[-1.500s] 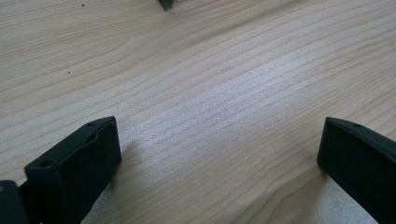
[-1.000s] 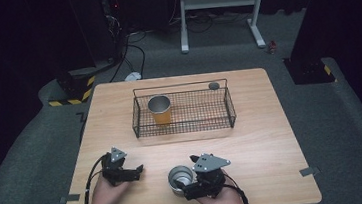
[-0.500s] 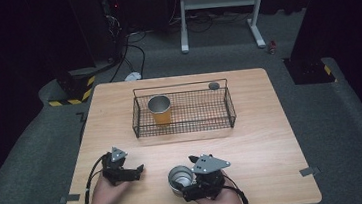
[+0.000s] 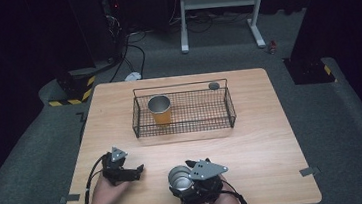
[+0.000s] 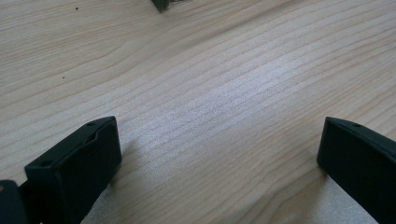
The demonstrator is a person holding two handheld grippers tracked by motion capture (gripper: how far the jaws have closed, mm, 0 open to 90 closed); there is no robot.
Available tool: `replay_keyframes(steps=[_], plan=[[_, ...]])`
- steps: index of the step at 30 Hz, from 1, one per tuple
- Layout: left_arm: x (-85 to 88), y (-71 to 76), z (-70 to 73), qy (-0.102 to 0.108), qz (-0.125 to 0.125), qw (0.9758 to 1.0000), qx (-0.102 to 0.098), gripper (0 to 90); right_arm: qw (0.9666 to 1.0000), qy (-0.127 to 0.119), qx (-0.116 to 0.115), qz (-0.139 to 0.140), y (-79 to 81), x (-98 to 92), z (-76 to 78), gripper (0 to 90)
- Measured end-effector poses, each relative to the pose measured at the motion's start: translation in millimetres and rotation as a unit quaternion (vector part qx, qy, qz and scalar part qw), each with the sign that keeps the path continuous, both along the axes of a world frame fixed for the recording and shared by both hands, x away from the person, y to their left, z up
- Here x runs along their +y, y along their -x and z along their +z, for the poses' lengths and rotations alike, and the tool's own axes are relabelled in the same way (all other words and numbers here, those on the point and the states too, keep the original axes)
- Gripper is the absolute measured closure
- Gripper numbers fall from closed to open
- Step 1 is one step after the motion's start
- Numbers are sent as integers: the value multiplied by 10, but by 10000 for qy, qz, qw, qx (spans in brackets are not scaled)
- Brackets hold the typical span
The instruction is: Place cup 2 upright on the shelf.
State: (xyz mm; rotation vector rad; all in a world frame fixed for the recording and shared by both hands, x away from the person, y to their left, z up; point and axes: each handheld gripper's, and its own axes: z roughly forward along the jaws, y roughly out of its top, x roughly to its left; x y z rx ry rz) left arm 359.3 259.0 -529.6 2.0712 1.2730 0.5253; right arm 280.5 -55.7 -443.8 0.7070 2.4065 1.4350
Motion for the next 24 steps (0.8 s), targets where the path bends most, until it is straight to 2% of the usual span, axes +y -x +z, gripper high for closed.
replay_keyframes(steps=[2,9,18,24], plan=[[2,1,0,-1,-4,10000,-3,0,10000,26,-55,-8,14,-3,5,89],[0,-2,-1,1,9,10000,-11,0,10000,72,14,-29,10,-10,-35,89],[-1,-2,-1,2,13,10000,-12,0,9994,268,195,-77,-28,23,-178,89],[-1,-2,-1,1,10,10000,-10,0,9993,322,69,-168,-29,49,-205,88]])
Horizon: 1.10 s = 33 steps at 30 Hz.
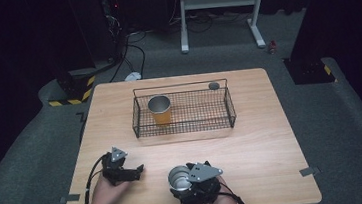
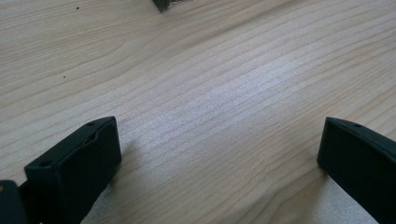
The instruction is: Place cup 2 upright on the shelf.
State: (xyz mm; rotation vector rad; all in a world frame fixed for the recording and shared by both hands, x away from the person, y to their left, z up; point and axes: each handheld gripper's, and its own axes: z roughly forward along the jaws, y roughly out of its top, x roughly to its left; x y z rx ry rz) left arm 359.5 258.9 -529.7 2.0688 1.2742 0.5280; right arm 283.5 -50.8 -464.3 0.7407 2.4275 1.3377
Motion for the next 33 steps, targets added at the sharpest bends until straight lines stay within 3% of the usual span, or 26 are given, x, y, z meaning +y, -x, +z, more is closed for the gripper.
replay_keyframes(steps=[12,17,33], plan=[[1,0,0,-1,-3,10000,-1,0,9997,156,182,-62,-65,4,-115,88],[1,0,0,-2,-8,10000,-1,0,9994,100,321,-28,-98,-2,-170,88],[3,5,1,1,4,10000,5,0,9993,105,354,114,-109,11,-267,91]])
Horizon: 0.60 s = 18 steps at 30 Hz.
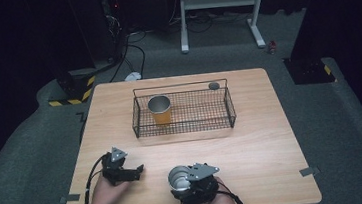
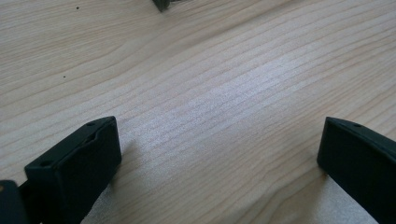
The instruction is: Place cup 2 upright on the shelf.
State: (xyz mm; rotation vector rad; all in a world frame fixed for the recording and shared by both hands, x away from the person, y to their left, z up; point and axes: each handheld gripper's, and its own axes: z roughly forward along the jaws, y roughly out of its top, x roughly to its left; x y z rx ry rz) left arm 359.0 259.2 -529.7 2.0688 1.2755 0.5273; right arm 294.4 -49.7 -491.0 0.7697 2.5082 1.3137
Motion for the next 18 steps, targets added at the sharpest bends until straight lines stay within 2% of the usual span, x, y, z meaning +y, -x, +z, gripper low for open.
replay_keyframes(steps=[6,14,18], plan=[[1,-3,0,2,-6,10000,5,0,10000,-34,-16,13,-9,-15,-11,123],[1,-1,0,0,-2,10000,3,1,9999,79,-55,33,5,7,-42,134],[1,-1,0,2,-2,10000,3,1,9999,89,-135,50,-6,-7,-50,173]])
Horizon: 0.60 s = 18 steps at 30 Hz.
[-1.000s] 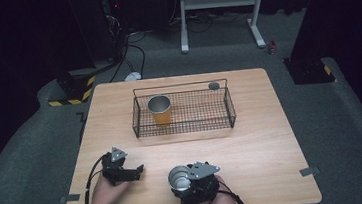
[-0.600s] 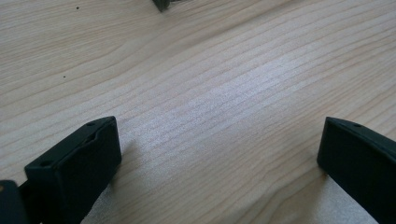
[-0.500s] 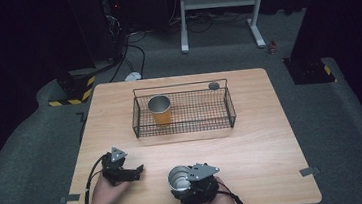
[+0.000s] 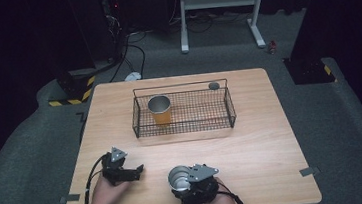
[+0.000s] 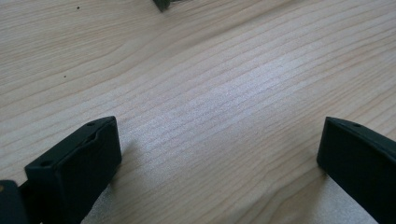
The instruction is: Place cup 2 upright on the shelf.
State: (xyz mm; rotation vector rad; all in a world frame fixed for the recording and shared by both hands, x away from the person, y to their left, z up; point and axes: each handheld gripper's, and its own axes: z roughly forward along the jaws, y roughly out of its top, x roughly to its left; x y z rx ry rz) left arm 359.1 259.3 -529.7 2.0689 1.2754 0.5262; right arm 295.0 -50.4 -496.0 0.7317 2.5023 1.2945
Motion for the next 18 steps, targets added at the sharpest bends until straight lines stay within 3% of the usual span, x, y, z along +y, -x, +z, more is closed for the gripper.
replay_keyframes(steps=[18], plan=[[0,9,-2,12,20,10000,-5,2,9996,-158,-105,-193,-20,-70,49,185]])
